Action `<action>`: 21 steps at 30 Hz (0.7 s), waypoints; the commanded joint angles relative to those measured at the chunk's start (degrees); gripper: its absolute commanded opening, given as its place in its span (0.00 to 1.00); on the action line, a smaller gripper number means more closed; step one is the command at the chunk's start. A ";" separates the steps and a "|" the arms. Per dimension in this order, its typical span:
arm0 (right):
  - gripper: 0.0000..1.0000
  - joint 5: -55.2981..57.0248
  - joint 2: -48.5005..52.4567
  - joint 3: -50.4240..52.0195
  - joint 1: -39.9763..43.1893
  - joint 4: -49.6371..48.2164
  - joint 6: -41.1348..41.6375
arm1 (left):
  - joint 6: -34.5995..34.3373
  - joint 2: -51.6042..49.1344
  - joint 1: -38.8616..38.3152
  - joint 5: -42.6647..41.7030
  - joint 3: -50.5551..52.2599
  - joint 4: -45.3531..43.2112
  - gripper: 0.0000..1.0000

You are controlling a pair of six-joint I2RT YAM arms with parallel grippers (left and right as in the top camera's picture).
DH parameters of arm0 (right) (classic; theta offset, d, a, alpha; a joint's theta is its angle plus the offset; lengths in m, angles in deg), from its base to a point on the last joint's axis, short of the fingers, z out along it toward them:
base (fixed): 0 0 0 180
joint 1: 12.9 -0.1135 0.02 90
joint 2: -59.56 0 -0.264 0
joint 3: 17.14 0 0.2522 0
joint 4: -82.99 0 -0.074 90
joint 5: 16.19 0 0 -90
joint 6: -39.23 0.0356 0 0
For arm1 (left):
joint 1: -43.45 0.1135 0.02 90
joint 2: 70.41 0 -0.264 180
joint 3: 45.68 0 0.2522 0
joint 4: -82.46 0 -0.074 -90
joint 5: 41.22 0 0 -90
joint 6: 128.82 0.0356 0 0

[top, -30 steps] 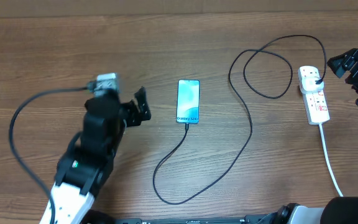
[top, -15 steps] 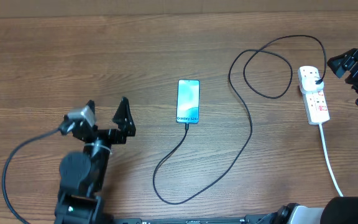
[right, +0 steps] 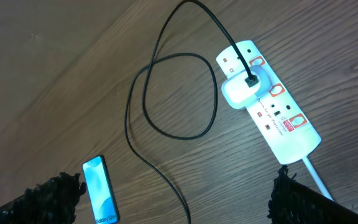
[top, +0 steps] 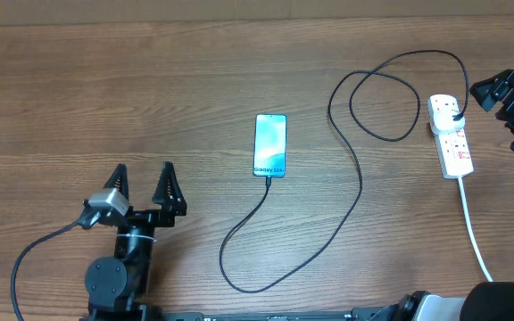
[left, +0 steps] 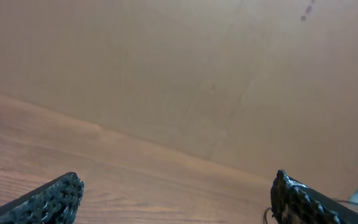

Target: Plug charger to phone and switch on socket

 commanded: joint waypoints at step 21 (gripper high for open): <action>1.00 0.00 0.15 -0.70 -0.22 -0.13 -0.20 | 0.31 13.70 3.15 0.98 7.61 10.88 1.00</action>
